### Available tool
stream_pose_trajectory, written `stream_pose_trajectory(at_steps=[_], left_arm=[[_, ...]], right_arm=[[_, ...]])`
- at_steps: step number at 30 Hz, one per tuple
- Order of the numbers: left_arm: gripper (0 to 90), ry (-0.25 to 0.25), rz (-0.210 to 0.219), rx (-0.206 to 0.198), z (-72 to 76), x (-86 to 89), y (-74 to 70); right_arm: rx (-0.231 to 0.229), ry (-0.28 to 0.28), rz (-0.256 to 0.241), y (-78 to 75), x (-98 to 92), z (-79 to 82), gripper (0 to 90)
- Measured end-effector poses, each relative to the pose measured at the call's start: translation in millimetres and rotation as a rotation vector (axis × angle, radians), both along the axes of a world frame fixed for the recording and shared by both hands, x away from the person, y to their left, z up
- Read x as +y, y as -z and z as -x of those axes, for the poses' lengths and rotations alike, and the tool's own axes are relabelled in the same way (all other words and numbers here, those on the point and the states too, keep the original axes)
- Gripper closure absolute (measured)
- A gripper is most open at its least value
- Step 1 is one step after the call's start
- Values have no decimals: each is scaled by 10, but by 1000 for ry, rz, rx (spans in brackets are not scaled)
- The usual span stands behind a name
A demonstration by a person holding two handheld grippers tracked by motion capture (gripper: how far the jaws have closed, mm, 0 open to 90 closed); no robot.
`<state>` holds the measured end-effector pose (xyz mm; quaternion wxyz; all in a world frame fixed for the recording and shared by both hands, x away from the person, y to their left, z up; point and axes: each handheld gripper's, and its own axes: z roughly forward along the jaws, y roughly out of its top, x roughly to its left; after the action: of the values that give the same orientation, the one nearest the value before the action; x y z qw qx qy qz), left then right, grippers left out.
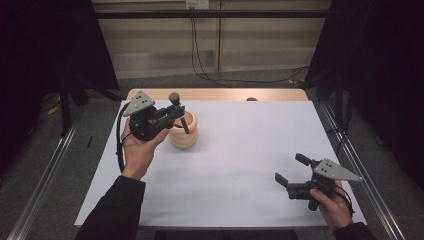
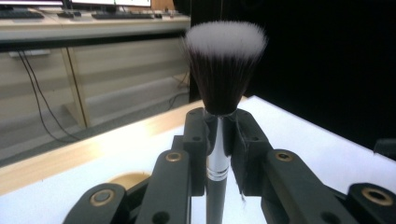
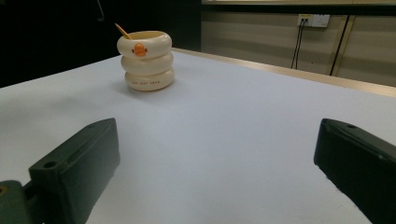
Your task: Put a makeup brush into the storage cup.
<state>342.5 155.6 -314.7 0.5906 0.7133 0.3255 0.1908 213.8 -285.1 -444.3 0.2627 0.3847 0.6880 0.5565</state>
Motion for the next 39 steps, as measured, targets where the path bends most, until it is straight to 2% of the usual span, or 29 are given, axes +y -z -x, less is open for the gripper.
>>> stream_pose_trajectory(at_steps=[2,3,6,7,12,19,22,28,32,39], left_arm=[[776,-9,-3,-13,-42,22,-22],[776,-30,4,-4,-55,23,-24],[776,-37,-22,-16,-128,38,-11],[775,-41,-5,-10,-153,45,0],[776,-76,0,-13,-280,71,47],[776,-102,-15,6,-443,91,135],[776,-98,-17,10,-499,75,182],[776,-114,-35,17,-567,35,263],[776,-112,-26,19,-573,22,314],[776,-127,-44,25,-571,-4,394]], right_arm=[[2,2,-3,-2,1,10,0],[5,2,-6,-2,2,14,0],[-3,3,2,-2,-12,12,0],[-3,1,7,-1,-17,11,0],[3,1,6,1,-9,16,0],[-1,-4,15,1,-4,19,0],[-7,-1,15,-1,-9,17,0],[-3,-6,12,0,-12,18,0],[-4,-4,10,1,-16,20,0],[-6,-8,16,2,-15,18,0]])
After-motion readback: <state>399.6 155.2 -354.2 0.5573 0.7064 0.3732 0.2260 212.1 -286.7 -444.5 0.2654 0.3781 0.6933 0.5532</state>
